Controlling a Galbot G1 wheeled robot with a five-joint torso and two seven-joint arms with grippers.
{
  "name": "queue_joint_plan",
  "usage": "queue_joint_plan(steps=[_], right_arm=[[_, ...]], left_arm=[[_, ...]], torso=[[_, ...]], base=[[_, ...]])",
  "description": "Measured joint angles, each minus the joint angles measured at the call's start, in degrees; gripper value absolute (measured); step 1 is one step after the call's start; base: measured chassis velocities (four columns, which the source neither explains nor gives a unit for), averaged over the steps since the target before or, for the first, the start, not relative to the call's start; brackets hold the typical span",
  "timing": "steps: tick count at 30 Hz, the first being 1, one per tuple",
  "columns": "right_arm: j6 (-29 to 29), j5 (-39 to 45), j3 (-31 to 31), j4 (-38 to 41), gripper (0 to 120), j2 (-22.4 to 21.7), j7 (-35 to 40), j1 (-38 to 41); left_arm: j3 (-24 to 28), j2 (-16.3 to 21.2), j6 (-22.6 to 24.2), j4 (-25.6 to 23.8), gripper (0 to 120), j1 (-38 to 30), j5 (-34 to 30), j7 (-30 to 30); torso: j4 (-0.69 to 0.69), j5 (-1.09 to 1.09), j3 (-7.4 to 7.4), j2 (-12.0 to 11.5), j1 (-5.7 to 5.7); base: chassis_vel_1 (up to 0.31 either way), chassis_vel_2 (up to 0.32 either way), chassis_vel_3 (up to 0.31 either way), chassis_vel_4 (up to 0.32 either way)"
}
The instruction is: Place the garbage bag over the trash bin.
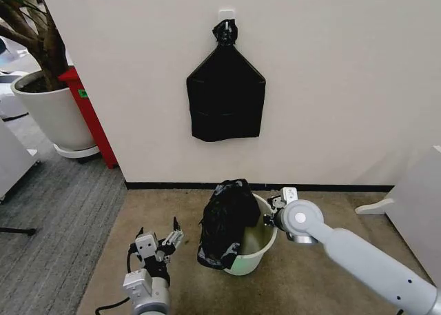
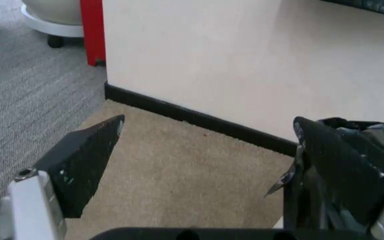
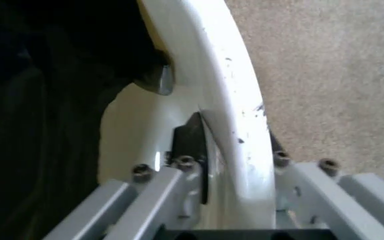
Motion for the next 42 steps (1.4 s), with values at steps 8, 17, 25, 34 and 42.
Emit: queue_joint_plan(steps=[8,17,25,34,42], right_arm=[[-0.06,2.34,5.06,4.85,42,-0.34,6.49,0.83],[-1.4,-24.14,13.96,21.38,74,1.29,0.94,-5.34],[-2.85,-44.52,14.46,31.33,99,3.44,-13.35,-13.99],[-2.34,-48.04,13.7,30.05,100,4.66,-16.43,-15.11],[-1.56,-50.51,14.1,30.44,100,4.6,-18.21,-17.17]], left_arm=[[-0.12,3.02,0.2,1.82,100,-1.86,-1.79,-0.13],[0.77,7.91,-0.8,6.12,98,-9.2,-18.97,7.55],[4.74,12.56,3.86,9.76,95,-20.53,-34.05,7.51],[13.11,13.99,12.29,13.55,94,-28.16,-41.37,-2.89],[14.56,13.24,14.48,16.9,94,-32.31,-42.22,-5.89]], torso=[[0.0,-0.03,0.0,0.0,0.0],[-0.01,-0.06,-0.01,0.0,0.0],[-0.03,-0.03,-0.01,0.0,0.0],[-0.01,-0.03,-0.01,0.0,0.0],[-0.01,-0.03,-0.01,0.0,0.01]], base=[[0.0,0.0,0.0,0.0],[0.0,0.0,0.0,0.0],[0.0,0.0,0.0,0.0],[0.0,0.0,0.0,0.0],[0.0,0.0,0.0,0.0]])
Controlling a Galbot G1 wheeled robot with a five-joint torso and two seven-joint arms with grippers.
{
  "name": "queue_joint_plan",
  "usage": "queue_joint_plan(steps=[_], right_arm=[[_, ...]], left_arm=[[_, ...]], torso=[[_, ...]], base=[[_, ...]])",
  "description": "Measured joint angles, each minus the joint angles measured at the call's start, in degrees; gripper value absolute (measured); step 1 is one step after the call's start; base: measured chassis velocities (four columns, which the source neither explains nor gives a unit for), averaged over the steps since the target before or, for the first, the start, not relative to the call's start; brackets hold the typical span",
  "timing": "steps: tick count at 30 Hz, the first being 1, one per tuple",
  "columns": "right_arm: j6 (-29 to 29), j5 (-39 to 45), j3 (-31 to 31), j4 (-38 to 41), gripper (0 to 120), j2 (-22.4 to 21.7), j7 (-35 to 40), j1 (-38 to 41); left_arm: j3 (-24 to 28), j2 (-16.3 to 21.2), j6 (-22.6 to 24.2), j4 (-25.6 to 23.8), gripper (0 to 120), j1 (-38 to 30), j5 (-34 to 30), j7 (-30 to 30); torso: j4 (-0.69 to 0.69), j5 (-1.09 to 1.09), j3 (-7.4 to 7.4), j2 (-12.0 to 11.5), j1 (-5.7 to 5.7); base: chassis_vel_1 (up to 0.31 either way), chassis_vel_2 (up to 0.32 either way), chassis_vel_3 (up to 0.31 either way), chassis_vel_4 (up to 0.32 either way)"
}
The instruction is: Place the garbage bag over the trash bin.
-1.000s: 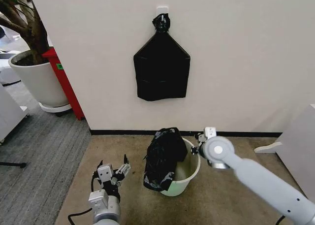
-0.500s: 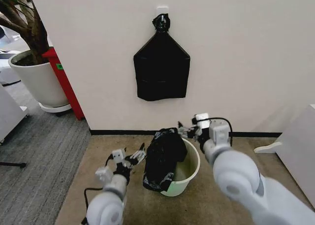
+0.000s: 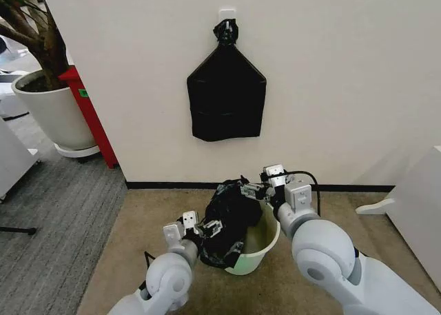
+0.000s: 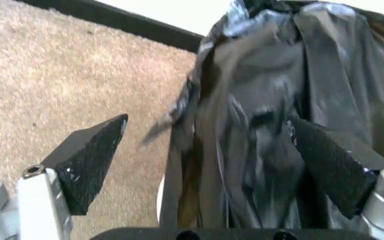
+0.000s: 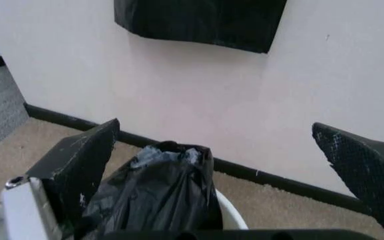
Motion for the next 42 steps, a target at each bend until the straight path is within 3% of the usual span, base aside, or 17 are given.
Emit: queue_joint_plan(steps=[11,27,29,37,42], right_arm=[[0.6,-2.13,-0.37,-0.02,100,0.67,-1.93,-1.43],[1.98,-4.15,-0.42,-0.69,100,0.59,-3.49,-2.68],[2.34,-4.62,-0.37,-0.69,100,0.7,-3.66,-3.11],[3.2,-5.95,-0.19,-0.55,100,0.83,-4.56,-4.18],[4.37,-6.69,-0.06,-0.73,100,0.75,-5.11,-4.44]], left_arm=[[0.04,-2.86,4.28,5.27,84,-7.62,-6.52,-3.0],[2.42,-3.72,15.09,7.53,88,-11.6,-9.92,-6.87],[2.9,-3.97,16.83,8.33,93,-12.51,-11.23,-8.21],[3.7,-4.53,19.1,10.94,97,-13.74,-11.58,-9.97],[3.49,-5.18,19.38,13.88,86,-14.69,-11.56,-9.74]], torso=[[0.0,0.0,0.0,0.0,0.0],[0.0,0.0,0.0,0.0,0.0],[0.0,0.0,0.0,0.0,0.0],[0.01,0.01,-0.02,0.01,0.0],[0.02,0.0,-0.02,0.01,0.0]], base=[[0.0,0.0,0.0,0.0],[0.0,0.0,0.0,0.0],[0.0,0.0,0.0,0.0],[0.0,0.0,0.0,0.0],[0.0,0.0,0.0,0.0]])
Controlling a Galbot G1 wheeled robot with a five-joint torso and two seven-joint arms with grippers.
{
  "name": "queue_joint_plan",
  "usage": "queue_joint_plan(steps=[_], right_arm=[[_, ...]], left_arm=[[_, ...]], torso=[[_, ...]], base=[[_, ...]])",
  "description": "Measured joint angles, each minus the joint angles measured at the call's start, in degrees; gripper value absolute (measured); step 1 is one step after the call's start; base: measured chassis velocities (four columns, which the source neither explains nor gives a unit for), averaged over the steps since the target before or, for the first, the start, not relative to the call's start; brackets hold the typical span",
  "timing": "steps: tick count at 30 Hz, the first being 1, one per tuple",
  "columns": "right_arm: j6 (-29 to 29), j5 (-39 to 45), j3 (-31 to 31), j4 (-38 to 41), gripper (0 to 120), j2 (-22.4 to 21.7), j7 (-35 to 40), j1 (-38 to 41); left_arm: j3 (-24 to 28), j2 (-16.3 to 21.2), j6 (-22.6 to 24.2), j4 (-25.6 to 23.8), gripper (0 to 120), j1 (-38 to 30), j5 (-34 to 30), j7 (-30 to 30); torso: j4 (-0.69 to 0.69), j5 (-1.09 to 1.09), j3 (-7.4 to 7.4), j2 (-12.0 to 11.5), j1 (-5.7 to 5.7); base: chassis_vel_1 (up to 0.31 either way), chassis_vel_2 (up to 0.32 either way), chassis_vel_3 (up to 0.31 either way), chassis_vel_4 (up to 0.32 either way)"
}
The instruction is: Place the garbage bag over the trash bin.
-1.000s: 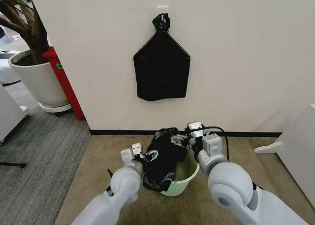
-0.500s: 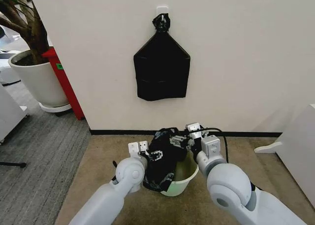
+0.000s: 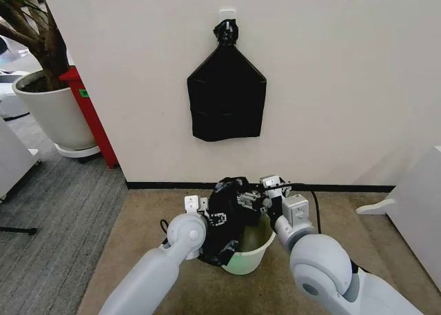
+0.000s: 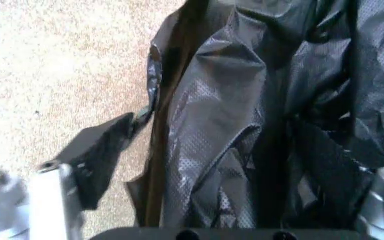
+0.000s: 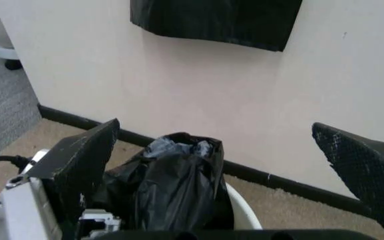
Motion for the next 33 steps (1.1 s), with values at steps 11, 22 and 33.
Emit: queue_joint_plan(steps=[11,22,33], right_arm=[[1.11,-0.04,-0.24,-0.41,100,-0.06,-0.5,0.47],[0.96,6.68,-0.7,-0.14,100,-0.01,2.0,1.43],[0.44,27.61,-0.84,-1.83,100,1.79,13.12,3.99]], left_arm=[[0.58,-1.29,-1.6,1.14,49,-0.24,0.47,0.65],[0.37,-0.97,-1.56,0.07,9,0.62,0.45,0.19],[-1.29,-0.5,-2.38,-2.97,1,2.28,2.32,0.35]], torso=[[0.0,0.0,0.0,0.0,0.0],[-0.03,-0.02,0.02,0.0,0.0],[-0.03,-0.02,0.02,-0.01,0.0]], base=[[0.0,0.0,0.0,0.0],[0.0,0.0,0.0,0.0],[0.0,0.0,0.0,0.0]])
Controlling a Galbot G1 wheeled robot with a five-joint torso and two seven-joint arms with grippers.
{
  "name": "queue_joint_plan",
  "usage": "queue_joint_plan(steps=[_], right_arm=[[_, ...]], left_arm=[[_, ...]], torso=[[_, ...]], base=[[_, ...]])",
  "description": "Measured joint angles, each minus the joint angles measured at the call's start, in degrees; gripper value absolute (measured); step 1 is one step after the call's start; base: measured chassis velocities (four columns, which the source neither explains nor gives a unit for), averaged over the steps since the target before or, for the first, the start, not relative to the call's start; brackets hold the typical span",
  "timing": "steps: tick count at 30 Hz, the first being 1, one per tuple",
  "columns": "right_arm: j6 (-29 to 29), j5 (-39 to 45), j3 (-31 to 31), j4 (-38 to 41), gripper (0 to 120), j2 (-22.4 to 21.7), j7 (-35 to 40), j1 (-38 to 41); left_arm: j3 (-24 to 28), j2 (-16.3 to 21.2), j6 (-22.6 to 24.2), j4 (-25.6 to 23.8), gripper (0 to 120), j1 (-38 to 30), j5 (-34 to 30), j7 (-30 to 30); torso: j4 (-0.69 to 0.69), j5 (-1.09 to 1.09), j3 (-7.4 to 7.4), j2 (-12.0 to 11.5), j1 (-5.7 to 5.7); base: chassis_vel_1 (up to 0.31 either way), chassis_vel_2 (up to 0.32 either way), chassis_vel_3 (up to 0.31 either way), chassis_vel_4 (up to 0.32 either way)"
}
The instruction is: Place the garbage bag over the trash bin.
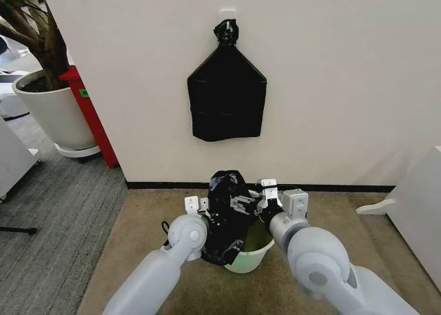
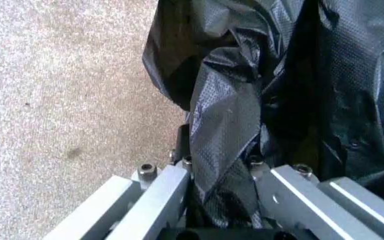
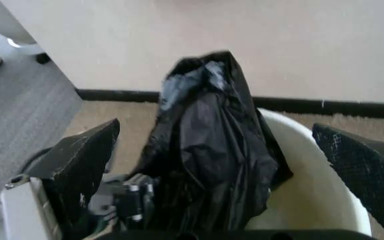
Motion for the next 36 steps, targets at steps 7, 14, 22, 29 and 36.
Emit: queue_joint_plan(steps=[7,14,22,29,36], right_arm=[[0.22,0.76,-0.05,-6.07,100,1.23,-0.86,0.59],[0.31,2.7,0.14,-9.27,100,2.3,-0.95,0.64],[0.36,3.69,-0.19,-10.84,96,3.47,-1.4,0.2],[0.2,3.23,-1.5,-11.02,90,5.81,-1.25,-0.04],[0.41,2.07,-2.24,-11.39,66,6.82,-1.43,-0.14]], left_arm=[[-2.58,-0.19,-0.83,-4.73,1,2.97,4.47,1.11],[-4.71,0.27,-1.15,-8.99,1,6.45,6.56,2.45],[-7.28,0.44,-1.48,-11.75,1,9.81,8.5,3.87],[-8.08,-0.1,-1.91,-12.92,1,11.56,10.09,4.59],[-8.26,-0.36,-2.05,-13.85,1,12.77,11.02,5.21]], torso=[[0.02,0.02,0.01,-0.01,0.01],[0.01,0.0,0.0,-0.01,0.01],[0.01,0.0,-0.01,-0.01,0.0],[0.02,0.0,-0.01,-0.01,0.0],[0.01,0.0,-0.01,0.0,0.0]], base=[[0.0,0.0,0.0,0.0],[0.0,0.0,0.0,0.0],[0.0,0.0,0.0,0.0],[0.0,0.0,0.0,0.0],[0.0,0.0,0.0,0.0]])
